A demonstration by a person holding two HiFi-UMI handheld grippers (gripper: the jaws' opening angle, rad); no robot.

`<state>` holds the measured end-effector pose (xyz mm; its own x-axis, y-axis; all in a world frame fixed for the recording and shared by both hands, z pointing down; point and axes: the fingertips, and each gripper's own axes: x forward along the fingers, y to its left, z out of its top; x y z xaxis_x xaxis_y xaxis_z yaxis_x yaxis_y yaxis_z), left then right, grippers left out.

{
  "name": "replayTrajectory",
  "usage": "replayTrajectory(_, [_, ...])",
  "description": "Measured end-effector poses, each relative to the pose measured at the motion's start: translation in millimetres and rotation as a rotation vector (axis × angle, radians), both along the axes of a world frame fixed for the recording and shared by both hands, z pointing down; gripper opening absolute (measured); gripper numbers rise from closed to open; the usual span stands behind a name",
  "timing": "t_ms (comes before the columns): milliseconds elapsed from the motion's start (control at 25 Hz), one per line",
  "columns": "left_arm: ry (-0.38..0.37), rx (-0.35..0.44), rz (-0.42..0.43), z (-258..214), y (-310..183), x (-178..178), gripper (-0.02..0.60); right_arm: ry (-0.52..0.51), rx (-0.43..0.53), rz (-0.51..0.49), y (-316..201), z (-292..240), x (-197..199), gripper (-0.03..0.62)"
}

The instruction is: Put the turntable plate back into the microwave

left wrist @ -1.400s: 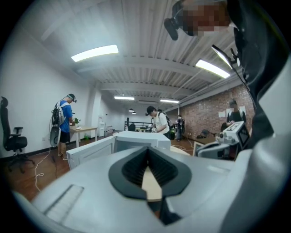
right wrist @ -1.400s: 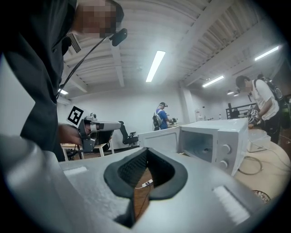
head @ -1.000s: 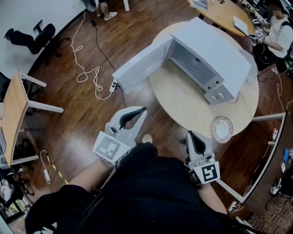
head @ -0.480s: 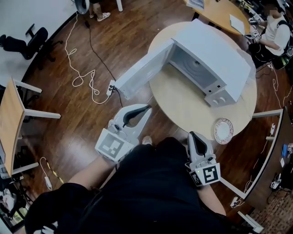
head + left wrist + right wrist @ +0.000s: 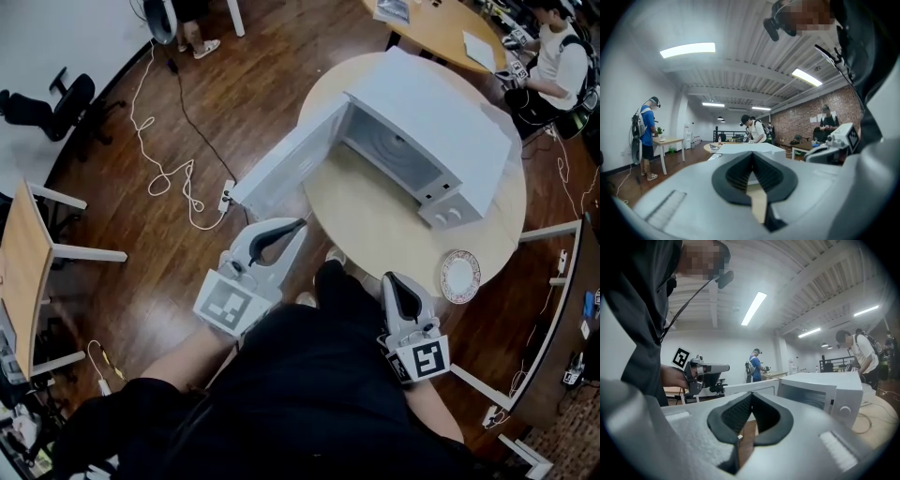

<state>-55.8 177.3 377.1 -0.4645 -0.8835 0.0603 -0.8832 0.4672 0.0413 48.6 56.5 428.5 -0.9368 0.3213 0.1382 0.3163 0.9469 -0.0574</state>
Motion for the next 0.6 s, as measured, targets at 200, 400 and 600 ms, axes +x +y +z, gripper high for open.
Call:
replayTrajectory(200, [-0.034, 0.01, 0.02, -11, -12, -19, 0.005, -0.028, 0.008, 0.024, -8, -1, -13, 0.002])
replayTrajectory(400, [-0.016, -0.008, 0.058, -10, -30, -38, 0.005, -0.023, -0.001, 0.047, -19, -1, -31, 0.002])
replayTrajectory(600, [0.009, -0.038, 0.101, -6, -46, -66, 0.005, -0.019, -0.02, 0.081, -32, 0, -61, 0.002])
